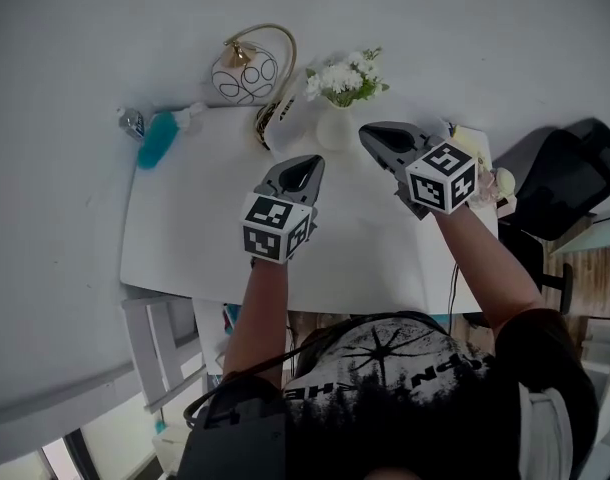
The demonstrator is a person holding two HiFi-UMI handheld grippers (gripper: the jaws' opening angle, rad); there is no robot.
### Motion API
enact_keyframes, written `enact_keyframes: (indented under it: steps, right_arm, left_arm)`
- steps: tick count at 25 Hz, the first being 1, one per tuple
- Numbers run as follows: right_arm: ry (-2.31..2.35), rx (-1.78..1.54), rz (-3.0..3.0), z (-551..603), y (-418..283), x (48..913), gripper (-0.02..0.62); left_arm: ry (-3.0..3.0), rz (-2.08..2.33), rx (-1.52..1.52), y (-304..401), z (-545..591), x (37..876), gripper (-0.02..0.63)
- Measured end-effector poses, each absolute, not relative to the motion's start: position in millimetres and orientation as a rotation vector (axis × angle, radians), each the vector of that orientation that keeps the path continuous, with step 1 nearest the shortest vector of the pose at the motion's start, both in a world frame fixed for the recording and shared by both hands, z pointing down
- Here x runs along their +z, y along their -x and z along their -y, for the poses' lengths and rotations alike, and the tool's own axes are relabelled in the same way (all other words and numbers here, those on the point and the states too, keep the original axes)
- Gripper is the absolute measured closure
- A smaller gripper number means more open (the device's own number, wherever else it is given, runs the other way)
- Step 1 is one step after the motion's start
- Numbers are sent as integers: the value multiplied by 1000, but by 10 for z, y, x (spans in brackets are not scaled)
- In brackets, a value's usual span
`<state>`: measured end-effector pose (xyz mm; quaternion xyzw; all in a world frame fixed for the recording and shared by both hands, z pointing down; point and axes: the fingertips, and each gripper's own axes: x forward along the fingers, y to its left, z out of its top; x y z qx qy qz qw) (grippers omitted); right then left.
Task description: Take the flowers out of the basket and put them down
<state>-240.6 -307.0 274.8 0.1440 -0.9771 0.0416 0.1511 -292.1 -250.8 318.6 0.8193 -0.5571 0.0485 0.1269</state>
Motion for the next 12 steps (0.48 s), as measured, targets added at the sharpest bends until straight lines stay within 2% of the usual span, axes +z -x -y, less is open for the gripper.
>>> enact_keyframes:
  steps: [7, 9, 12]
  right_arm:
    - [-518, 160, 2685, 3556, 2538, 3275, 563]
    - [-553, 207, 2653, 3700, 2562, 3449, 468]
    - [-592, 270, 2601, 3878, 2612, 3723, 386]
  left_arm:
    - [-2357, 1615, 130, 3071, 2716, 3225, 595]
    - [-2356, 1609, 128, 3096, 2771, 3224, 595]
    - [-2354, 1603, 134, 3120, 2815, 3252, 595]
